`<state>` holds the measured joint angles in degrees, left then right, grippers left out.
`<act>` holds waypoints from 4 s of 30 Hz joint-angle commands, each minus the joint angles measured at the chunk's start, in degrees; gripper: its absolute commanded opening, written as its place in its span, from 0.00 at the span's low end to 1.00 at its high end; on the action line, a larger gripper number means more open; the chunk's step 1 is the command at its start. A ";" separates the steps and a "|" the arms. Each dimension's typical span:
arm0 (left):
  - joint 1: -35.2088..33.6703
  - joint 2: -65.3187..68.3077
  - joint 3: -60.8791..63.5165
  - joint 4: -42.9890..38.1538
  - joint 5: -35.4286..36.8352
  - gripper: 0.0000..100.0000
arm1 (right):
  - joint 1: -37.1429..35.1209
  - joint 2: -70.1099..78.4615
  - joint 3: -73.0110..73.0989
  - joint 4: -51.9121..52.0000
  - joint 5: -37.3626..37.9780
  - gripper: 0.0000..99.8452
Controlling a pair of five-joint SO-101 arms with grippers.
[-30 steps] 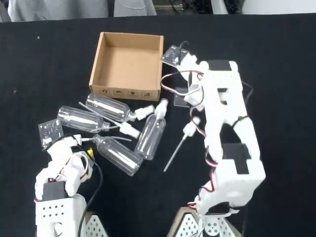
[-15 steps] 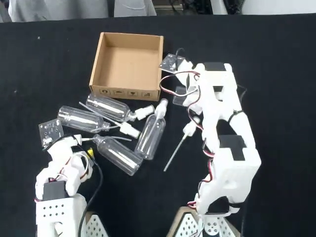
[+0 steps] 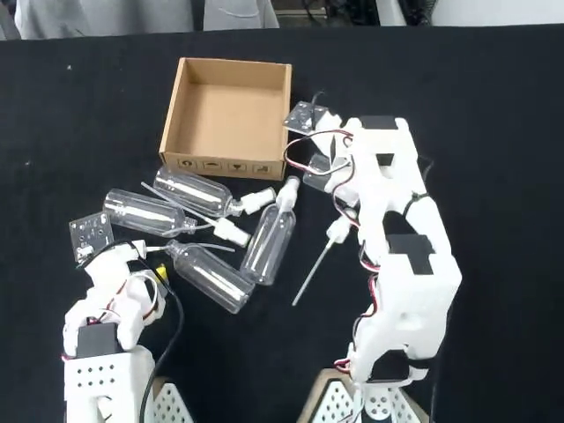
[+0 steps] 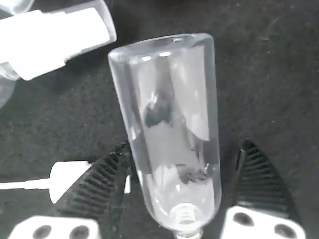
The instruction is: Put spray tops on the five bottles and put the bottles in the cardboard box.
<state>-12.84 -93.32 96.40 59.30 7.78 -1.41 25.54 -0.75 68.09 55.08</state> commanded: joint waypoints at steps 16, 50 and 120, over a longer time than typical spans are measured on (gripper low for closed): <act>-0.48 -0.70 1.45 0.26 -0.09 0.20 | 1.85 -1.10 -3.74 -0.79 0.35 0.03; -0.48 -0.70 1.45 0.26 -0.09 0.20 | 7.30 -17.63 -3.21 22.51 -6.95 0.03; -0.48 -0.70 1.45 0.26 -0.09 0.20 | 29.10 -42.07 10.95 24.00 -107.87 0.01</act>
<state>-12.84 -93.32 96.40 59.30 7.78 24.79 -12.70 8.57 95.87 -50.07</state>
